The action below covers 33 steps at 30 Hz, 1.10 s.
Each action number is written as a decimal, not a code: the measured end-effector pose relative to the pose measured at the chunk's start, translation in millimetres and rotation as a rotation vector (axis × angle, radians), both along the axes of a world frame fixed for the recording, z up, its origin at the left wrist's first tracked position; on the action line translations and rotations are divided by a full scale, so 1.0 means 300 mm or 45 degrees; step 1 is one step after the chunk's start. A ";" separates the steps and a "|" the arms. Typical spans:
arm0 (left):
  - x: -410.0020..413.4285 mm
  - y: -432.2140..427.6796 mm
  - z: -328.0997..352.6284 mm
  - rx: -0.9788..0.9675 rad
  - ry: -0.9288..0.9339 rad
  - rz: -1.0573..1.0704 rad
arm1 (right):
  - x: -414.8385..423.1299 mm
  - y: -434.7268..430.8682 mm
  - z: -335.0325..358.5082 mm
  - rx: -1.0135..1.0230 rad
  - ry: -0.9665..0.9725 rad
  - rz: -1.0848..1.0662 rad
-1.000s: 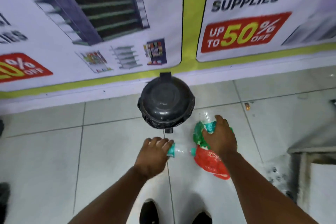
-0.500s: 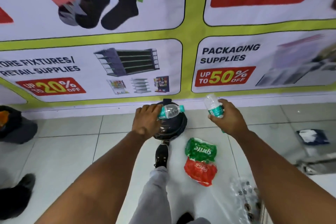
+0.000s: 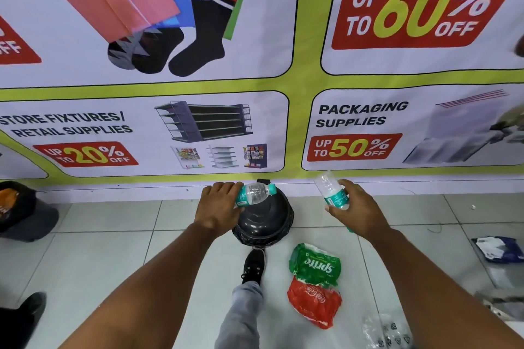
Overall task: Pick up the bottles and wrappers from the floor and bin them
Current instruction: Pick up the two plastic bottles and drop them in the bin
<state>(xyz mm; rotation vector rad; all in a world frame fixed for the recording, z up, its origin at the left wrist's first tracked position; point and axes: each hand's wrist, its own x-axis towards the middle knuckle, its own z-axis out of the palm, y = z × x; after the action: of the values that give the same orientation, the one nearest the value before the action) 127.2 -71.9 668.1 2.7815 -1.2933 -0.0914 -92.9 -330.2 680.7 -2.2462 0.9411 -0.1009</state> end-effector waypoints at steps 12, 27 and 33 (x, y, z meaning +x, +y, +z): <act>0.174 -0.125 -0.072 -0.006 0.037 -0.005 | 0.157 -0.082 -0.101 0.003 0.020 0.012; 0.283 -0.148 -0.213 0.021 0.081 0.006 | 0.290 -0.132 -0.204 0.039 0.065 0.035; 0.288 -0.143 -0.393 0.129 0.146 0.014 | 0.317 -0.136 -0.322 0.049 0.061 0.064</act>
<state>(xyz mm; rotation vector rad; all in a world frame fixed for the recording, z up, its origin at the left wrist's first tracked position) 213.6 -114.9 550.3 2.8183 -1.2805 -0.3202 2.1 -371.1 584.1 -2.2438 0.9035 -0.0067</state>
